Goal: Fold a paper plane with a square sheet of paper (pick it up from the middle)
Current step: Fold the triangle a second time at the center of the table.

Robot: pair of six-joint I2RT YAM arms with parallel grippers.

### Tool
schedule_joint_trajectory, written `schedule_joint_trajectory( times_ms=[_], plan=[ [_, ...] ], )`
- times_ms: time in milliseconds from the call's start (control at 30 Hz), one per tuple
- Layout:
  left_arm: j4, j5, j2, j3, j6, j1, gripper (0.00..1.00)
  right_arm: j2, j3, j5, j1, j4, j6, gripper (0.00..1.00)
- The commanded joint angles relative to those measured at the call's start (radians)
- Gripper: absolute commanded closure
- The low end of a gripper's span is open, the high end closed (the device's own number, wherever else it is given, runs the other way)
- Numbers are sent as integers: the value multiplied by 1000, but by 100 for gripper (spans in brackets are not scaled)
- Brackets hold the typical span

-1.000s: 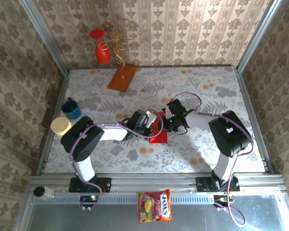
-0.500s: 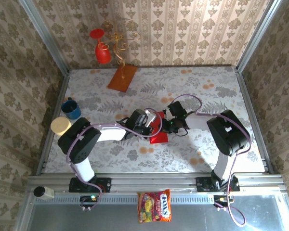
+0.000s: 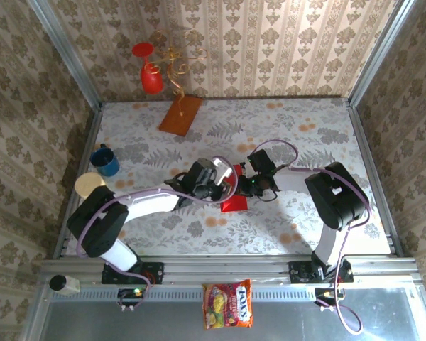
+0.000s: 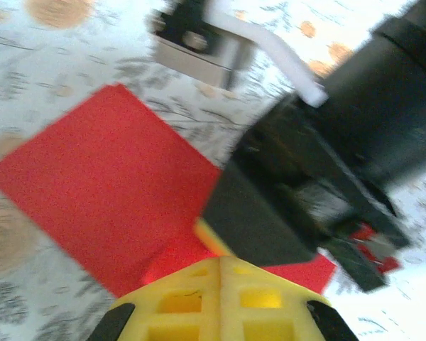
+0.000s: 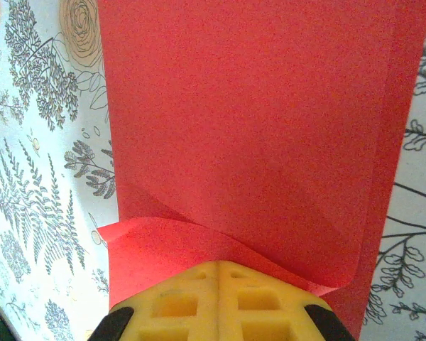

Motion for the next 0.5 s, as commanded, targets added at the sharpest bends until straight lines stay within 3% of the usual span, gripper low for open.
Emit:
schedule_joint_trajectory(
  times_ms=[0,467],
  plan=[
    [-36,50,47,16,16,-39,100,37,-42,63,-6,-55,-5,100],
    [-14,65,165,27,22,-50,100,52,-19,60,-6,-69,-9,100]
  ],
)
